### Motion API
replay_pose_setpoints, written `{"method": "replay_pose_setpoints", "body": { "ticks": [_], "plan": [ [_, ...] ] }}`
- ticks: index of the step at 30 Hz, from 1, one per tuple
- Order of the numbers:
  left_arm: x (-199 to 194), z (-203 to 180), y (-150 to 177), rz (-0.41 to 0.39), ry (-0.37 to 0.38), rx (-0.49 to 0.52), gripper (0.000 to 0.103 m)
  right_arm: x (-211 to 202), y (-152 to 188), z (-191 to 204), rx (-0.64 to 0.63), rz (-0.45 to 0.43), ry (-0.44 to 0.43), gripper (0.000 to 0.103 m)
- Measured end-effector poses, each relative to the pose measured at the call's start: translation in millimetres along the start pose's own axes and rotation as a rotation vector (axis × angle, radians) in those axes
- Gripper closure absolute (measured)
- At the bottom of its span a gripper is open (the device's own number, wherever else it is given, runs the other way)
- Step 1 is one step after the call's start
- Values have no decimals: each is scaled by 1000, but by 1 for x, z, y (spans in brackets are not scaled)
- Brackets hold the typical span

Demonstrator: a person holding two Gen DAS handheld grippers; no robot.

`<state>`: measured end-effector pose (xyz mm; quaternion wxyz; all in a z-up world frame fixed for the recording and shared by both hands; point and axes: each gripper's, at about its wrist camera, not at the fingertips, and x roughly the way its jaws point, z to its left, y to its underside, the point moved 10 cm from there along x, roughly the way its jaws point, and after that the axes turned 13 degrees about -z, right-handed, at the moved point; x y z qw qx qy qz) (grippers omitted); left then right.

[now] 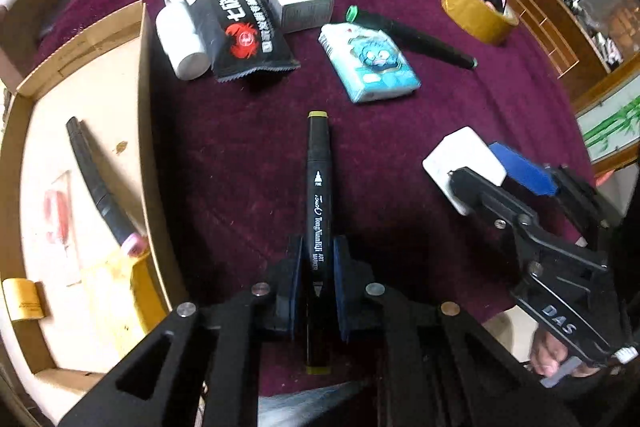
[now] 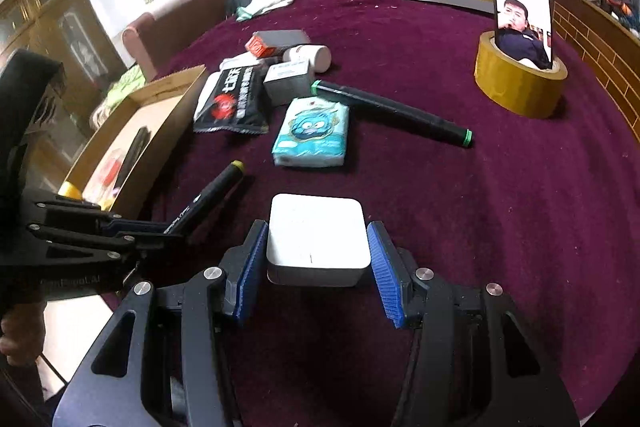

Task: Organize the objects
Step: 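Carry the charger and marker into the tray and open both tools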

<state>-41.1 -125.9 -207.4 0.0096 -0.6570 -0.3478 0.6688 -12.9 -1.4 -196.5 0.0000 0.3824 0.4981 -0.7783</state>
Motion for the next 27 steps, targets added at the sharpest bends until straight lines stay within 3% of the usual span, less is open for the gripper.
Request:
{"method": "replay_pose_setpoints", "body": {
  "ticks": [5,16,20,24,27],
  "plan": [
    [9,2,5,12,20,-25,89,7,16,5,-30,45,14,52],
    [12,6,-4,-33,-13,33,90,6,19,12,-126,30,82,53],
    [-7,8,-6,-89,3,-4,90,-6,8,14,-38,-15,14,53],
    [-37,23,-8,-163,31,-83,90,-19,-6,32,-26,-61,-34,53],
    [-52,42,-10,-201,10,-136,90,-22,-16,51,-41,-81,-63,53]
  ]
}}
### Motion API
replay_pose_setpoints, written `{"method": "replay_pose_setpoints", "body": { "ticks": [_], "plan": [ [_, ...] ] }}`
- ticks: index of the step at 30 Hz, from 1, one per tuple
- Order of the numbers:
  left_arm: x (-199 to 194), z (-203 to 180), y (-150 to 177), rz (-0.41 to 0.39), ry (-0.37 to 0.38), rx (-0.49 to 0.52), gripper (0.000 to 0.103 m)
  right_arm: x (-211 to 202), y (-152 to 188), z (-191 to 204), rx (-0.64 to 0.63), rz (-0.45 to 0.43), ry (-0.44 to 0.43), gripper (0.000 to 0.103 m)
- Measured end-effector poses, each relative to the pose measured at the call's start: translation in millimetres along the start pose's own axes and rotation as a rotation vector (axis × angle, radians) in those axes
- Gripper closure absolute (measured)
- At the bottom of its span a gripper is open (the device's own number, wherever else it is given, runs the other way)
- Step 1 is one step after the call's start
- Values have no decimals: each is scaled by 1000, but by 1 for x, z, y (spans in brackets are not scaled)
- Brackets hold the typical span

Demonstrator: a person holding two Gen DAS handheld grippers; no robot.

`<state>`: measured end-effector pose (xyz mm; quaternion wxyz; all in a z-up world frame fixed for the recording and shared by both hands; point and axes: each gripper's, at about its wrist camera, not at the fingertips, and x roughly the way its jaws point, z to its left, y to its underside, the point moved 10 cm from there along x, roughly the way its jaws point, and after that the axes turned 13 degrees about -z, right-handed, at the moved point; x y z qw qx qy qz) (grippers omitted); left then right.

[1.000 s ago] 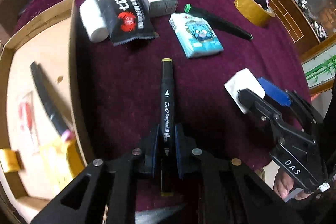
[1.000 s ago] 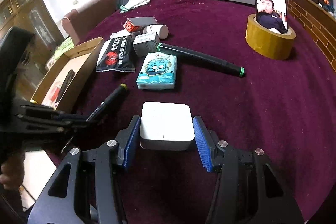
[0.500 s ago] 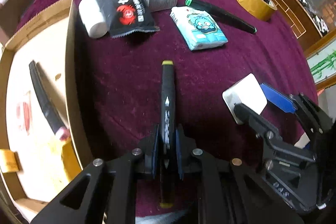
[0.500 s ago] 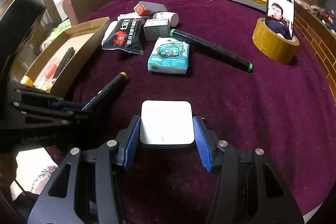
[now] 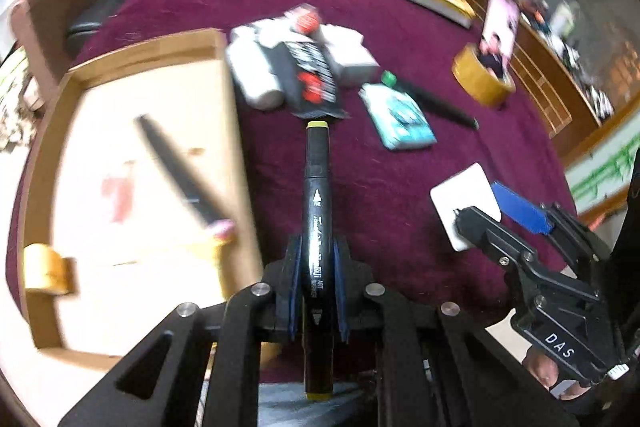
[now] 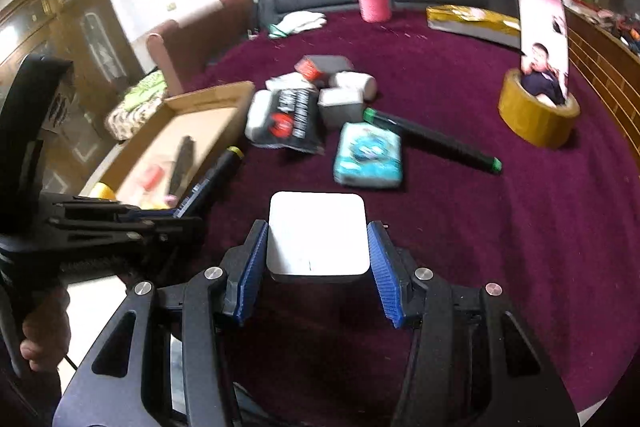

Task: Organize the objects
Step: 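Carry the charger and marker into the tray and open both tools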

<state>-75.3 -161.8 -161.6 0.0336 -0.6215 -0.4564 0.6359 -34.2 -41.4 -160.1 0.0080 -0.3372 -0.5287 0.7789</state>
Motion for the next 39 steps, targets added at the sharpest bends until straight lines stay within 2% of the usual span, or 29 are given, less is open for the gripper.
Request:
{"method": "replay_pose_setpoints", "body": {
  "ticks": [5,9,13,22,24,27,30,36,39],
  "plan": [
    [-20,43,-11,-49,-55,-69,90,11,-13,31,-16,-2,-56,53],
    [-30,82,-19,-85,-93,-126,90,32,-22,59,-11,32,-121,53],
    [-28,121,-26,-91,-112,-210,90,48,-30,86,-32,48,-177,53],
    [-12,175,-32,-72,-179,-262,90,95,-45,121,-59,86,-237,53],
    [-6,183,-32,-61,-164,-286,90,105,-50,127,-74,85,-235,53],
    [0,192,-31,-50,-188,-287,90,124,-54,138,-103,92,-230,53],
    [9,198,-29,-27,-181,-303,90,143,-54,147,-143,106,-229,53],
    [21,203,-28,-4,-182,-305,90,179,-47,149,-232,138,-149,52],
    [26,205,-26,13,-192,-303,90,189,-38,150,-242,171,-136,52]
  ]
}}
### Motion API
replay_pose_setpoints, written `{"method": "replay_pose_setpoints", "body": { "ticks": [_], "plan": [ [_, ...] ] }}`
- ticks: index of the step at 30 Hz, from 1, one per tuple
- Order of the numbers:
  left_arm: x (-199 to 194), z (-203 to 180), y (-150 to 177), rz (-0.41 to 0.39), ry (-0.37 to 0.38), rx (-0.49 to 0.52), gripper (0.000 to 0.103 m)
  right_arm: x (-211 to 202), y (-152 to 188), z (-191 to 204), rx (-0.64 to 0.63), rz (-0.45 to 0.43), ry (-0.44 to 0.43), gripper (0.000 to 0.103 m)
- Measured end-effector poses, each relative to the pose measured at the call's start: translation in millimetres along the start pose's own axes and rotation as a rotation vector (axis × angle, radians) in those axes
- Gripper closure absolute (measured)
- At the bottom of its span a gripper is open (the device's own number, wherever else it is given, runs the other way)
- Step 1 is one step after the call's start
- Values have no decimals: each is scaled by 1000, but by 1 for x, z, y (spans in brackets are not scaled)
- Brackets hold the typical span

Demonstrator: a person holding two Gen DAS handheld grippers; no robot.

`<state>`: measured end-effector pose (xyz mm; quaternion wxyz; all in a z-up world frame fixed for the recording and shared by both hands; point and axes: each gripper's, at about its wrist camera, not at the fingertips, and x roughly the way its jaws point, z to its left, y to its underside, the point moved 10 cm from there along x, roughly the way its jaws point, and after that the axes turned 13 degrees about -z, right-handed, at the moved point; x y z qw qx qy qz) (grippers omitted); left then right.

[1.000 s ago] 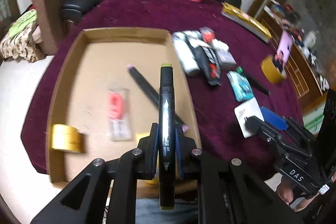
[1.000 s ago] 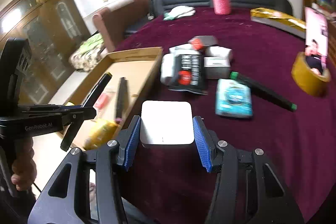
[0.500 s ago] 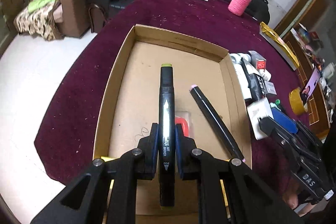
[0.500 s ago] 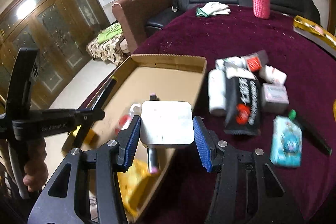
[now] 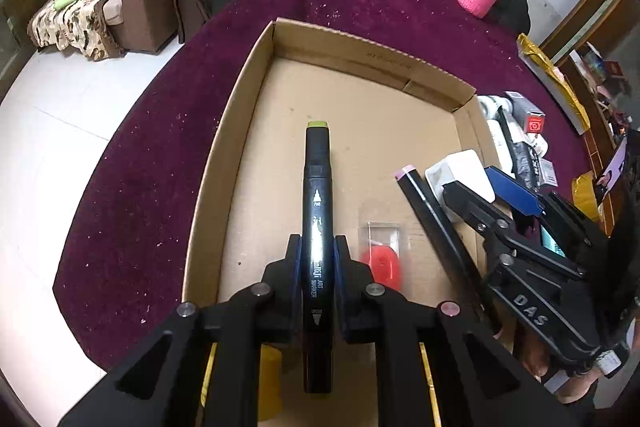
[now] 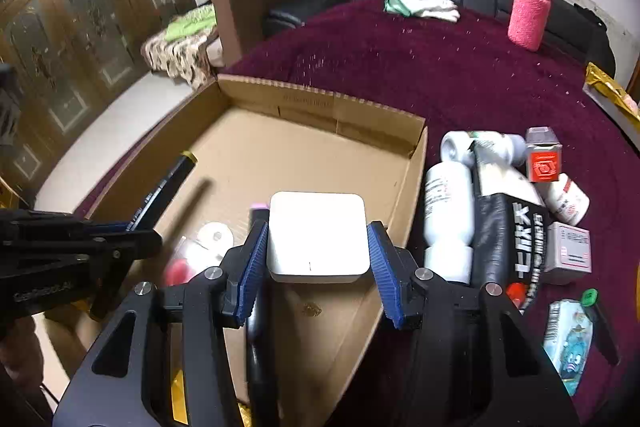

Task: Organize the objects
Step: 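Carry the charger and marker into the tray and open both tools, then withdraw both open tools from the tray toward the remaining items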

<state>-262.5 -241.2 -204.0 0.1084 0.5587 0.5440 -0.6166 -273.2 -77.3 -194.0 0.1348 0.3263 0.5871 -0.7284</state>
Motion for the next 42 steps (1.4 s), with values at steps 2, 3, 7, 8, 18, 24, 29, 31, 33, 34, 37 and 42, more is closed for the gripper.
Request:
{"method": "replay_pose_setpoints", "body": {
  "ticks": [2,3,7,8,18,24,29,31,33,34,37,42],
  "plan": [
    [2,1,0,0,-10,9,90,1,0,1,-28,-4,25,52],
    [2,1,1,2,-16,12,90,2,1,3,-35,-1,27,52],
    [3,1,2,4,-8,3,90,3,3,5,-24,0,13,52],
    [2,1,2,2,-13,5,90,4,3,5,-20,1,9,52],
    [-12,-2,3,-84,-75,52,89,0,-2,7,29,-24,-63,52],
    [-42,-27,-2,-174,-47,55,45,-39,-12,7,170,-100,-207,44],
    [-59,-75,5,-211,15,130,37,-83,2,-16,192,-154,-199,34],
    [-62,-100,13,-202,60,160,37,-97,13,-31,234,-155,-201,34],
    [-62,-123,22,-191,97,192,37,-110,28,-47,276,-156,-202,34],
    [-60,-136,28,-181,114,217,37,-118,36,-59,296,-161,-187,34],
    [-56,-169,40,-159,156,259,37,-135,58,-92,319,-170,-103,34],
    [-50,-207,57,-128,174,318,37,-158,87,-142,409,-168,-36,35]
  ]
}}
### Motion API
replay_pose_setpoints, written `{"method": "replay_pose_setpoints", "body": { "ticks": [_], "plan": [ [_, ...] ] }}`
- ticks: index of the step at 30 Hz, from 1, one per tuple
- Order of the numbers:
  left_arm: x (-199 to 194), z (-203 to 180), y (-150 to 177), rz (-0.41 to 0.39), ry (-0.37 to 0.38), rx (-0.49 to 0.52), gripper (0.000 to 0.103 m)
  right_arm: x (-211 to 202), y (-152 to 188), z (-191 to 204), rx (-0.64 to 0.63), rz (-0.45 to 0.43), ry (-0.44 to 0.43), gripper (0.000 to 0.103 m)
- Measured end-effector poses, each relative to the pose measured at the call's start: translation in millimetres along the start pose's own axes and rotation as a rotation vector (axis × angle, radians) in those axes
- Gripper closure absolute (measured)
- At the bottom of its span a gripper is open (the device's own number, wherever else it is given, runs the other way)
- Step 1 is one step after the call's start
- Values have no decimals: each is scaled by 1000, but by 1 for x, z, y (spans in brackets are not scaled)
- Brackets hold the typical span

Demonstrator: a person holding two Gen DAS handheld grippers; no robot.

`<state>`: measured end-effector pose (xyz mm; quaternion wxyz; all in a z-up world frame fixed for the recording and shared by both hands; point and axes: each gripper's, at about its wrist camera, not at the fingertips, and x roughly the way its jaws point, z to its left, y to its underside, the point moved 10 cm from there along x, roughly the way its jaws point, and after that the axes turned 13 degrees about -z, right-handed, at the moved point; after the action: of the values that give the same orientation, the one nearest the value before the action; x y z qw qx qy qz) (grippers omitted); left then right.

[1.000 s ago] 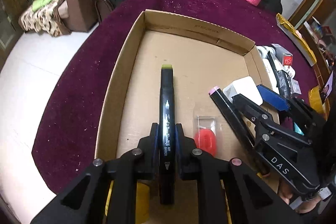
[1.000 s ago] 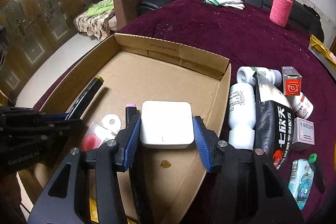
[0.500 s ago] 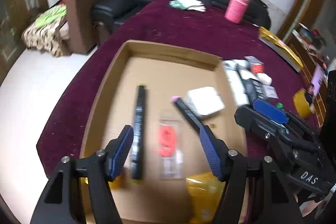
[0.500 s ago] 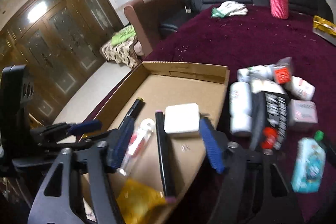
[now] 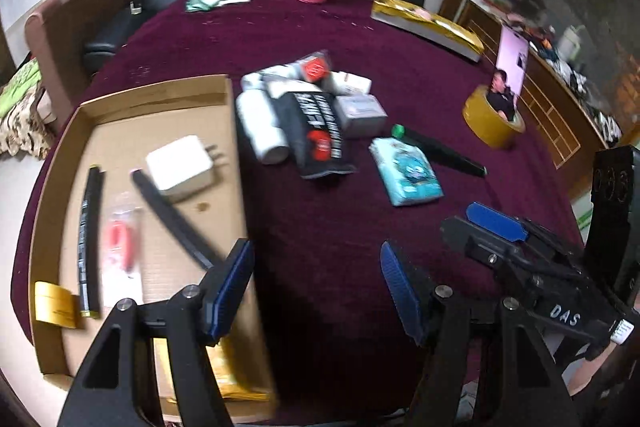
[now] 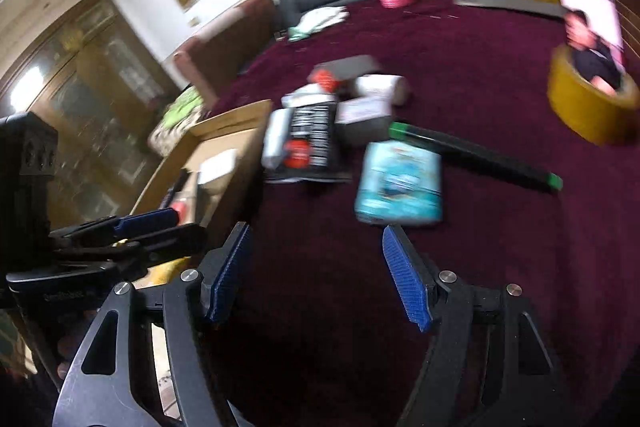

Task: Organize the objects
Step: 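Withdraw both open tools from the tray toward the remaining items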

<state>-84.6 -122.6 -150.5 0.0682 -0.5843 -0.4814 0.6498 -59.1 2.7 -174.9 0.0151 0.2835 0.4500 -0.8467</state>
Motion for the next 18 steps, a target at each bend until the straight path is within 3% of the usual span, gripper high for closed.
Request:
{"method": "replay_pose_setpoints", "body": {
  "ticks": [7,18],
  "plan": [
    [12,-23,5,30,-8,46,37,-7,3,-45,91,3,72,35],
    [25,-18,10,72,9,9,37,-13,-5,-63,25,-10,136,35]
  ]
}}
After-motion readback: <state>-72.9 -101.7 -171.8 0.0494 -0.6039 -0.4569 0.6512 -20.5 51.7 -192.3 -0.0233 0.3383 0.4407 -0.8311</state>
